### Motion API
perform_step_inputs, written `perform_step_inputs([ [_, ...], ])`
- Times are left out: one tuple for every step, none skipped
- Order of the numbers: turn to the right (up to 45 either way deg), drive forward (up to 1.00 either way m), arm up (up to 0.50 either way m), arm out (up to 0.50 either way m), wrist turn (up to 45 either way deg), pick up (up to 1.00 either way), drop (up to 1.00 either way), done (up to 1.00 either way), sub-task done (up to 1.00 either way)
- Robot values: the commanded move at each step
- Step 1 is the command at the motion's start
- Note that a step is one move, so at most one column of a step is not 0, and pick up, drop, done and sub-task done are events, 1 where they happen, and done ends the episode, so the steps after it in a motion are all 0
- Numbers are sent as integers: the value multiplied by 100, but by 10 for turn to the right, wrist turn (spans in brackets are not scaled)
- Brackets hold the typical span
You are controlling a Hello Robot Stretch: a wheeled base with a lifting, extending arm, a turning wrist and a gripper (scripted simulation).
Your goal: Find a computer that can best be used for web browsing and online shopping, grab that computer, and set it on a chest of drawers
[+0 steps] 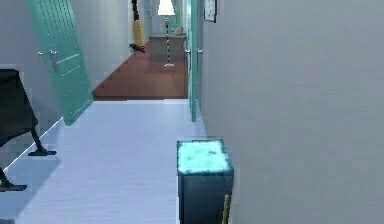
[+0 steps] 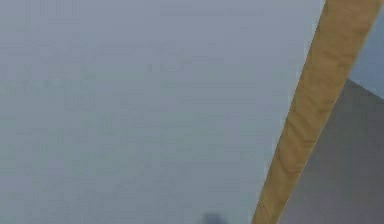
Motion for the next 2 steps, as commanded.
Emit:
perform_step_inputs([
  [-450, 0, 0, 0, 0, 0, 0, 0, 0],
  [-450, 0, 0, 0, 0, 0, 0, 0, 0],
])
